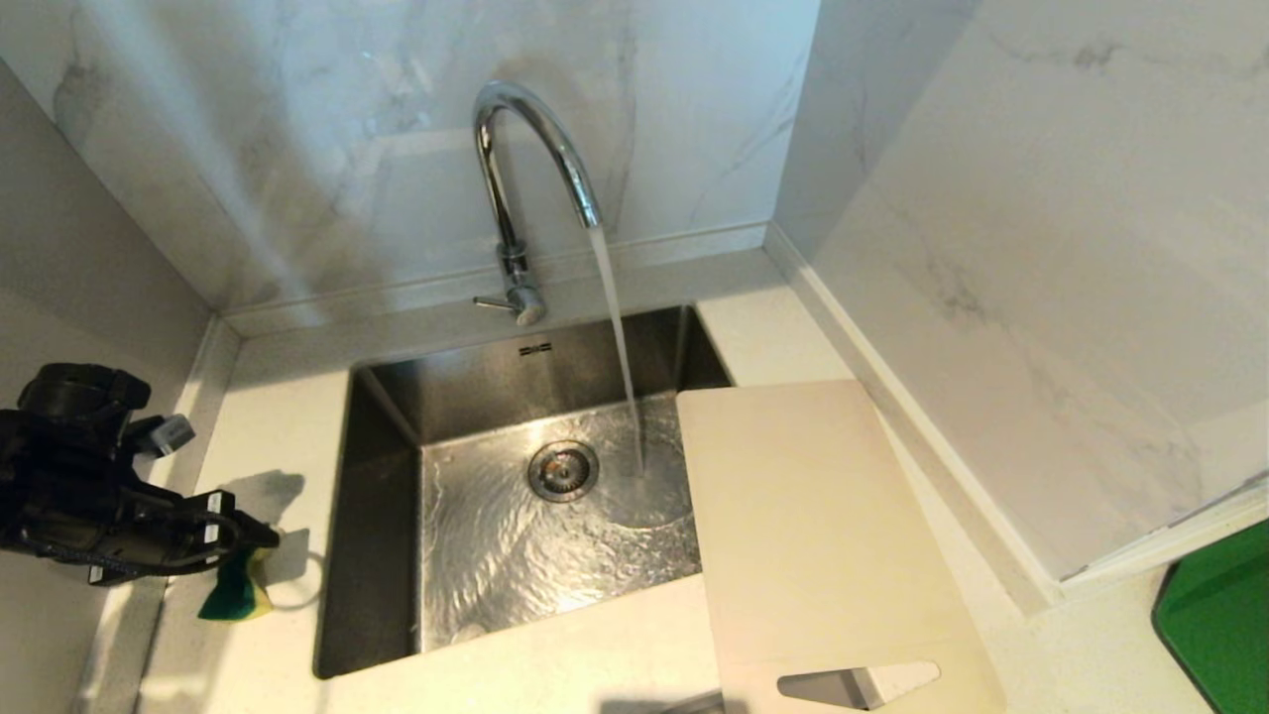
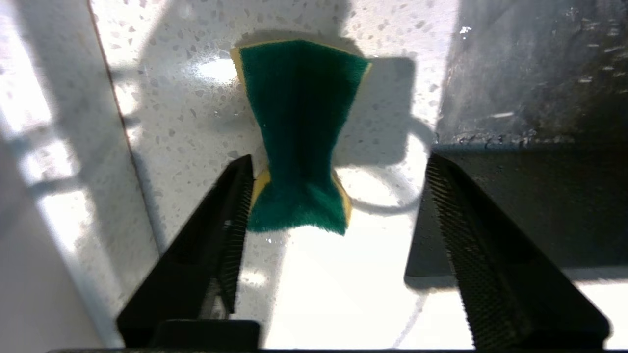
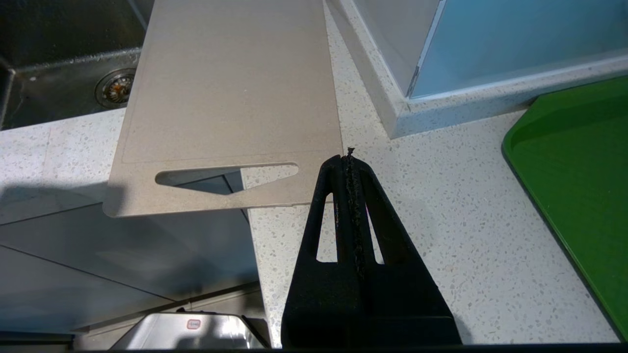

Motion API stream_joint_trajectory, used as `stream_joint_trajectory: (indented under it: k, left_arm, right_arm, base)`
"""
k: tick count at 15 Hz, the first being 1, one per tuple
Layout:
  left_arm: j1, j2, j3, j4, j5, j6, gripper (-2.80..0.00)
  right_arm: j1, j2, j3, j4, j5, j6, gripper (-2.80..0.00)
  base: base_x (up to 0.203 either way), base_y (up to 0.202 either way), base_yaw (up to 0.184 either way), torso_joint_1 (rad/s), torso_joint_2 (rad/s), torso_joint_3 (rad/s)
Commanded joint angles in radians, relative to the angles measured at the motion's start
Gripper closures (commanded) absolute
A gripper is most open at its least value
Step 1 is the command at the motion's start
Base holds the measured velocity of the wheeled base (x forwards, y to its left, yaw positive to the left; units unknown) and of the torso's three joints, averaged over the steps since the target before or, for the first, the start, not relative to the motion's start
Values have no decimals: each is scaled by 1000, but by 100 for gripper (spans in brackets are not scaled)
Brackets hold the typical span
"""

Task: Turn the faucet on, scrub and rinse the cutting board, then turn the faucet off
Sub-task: Put down the cleaning cloth, then turn off the tap

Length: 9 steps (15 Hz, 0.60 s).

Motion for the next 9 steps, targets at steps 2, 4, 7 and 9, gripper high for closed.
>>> stream_joint_trajectory:
  k: [2,4,7,9]
  left_arm:
    - [-41,-93,-10,17,0,0,-280]
    - [-132,-137,-58,75,0,-7,0]
    - [-259,-158,-195,174,0,-61,0]
    - [-333,-138,-247,193,1,-71,0]
  right_arm:
    - [1,0,2,0,1,-2,0]
    - [1,0,1,0,1,-2,0]
    - [1,0,2,0,1,-2,0]
    - [1,0,1,0,1,-2,0]
  base:
    - [0,0,0,0,0,0]
    - [0,0,0,0,0,0]
    - [0,0,0,0,0,0]
    - [0,0,0,0,0,0]
